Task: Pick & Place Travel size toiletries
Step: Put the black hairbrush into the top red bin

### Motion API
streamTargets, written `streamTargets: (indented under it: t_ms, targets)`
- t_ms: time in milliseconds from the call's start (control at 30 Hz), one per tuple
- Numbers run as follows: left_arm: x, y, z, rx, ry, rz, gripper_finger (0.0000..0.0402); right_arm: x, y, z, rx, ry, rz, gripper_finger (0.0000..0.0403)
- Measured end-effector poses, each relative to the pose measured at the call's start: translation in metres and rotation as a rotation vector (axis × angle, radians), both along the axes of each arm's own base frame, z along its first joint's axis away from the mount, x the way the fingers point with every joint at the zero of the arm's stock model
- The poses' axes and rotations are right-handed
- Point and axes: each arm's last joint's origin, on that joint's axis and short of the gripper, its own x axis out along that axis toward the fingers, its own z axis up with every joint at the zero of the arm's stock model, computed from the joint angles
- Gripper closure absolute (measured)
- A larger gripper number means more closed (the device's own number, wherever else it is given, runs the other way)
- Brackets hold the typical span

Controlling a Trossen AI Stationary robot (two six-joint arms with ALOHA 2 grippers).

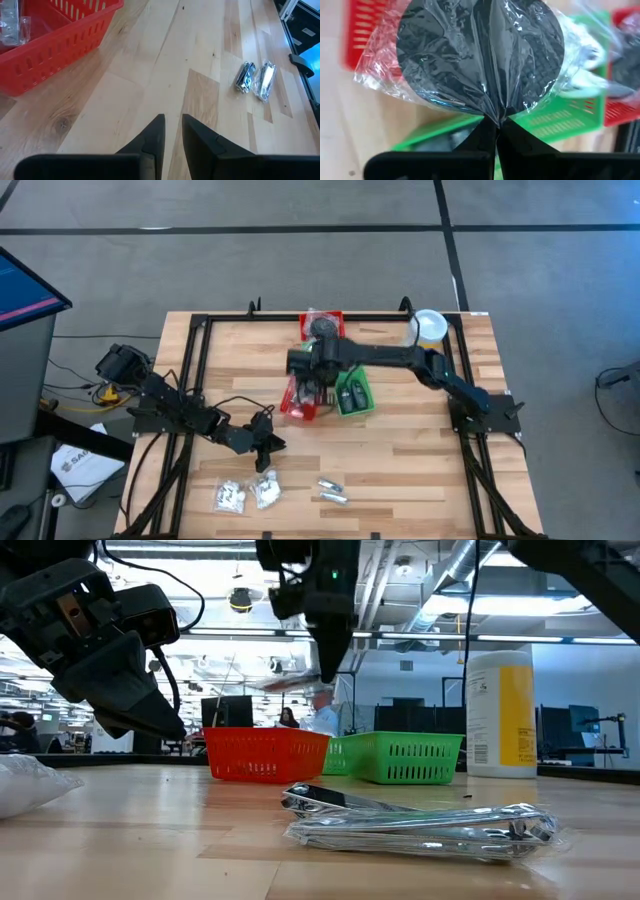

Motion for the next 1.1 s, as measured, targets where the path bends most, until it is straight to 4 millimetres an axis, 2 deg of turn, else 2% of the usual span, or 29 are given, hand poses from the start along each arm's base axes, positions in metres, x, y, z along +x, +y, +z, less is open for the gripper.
streamTargets:
  t_ms: [200,333,500,600,833,1100]
  targets:
    - [0.000,0.000,0.000,0.000,0.000,0.000,0.0344,-0.006,-0.048,0.000,-0.002,-0.002,-0.083,0.0403]
    - [0.000,0.000,0.000,0.000,0.000,0.000,0.0344,-0.011,-0.072,0.000,0.030,-0.009,-0.118,0.0403]
    - [0.000,0.000,0.000,0.001,0.000,0.000,0.0344,-0.013,-0.097,0.001,0.055,-0.053,-0.137,0.0403]
    - [0.000,0.000,0.000,0.001,0.000,0.000,0.0344,-0.019,-0.114,0.001,0.121,-0.070,-0.166,0.0403]
    - [0.000,0.000,0.000,0.001,0.000,-0.001,0.0344,-0.030,-0.152,0.001,0.150,-0.115,-0.234,0.0403]
    - [0.000,0.000,0.000,0.002,0.002,-0.001,0.0344,-0.040,-0.184,0.003,0.187,-0.198,-0.281,0.0403]
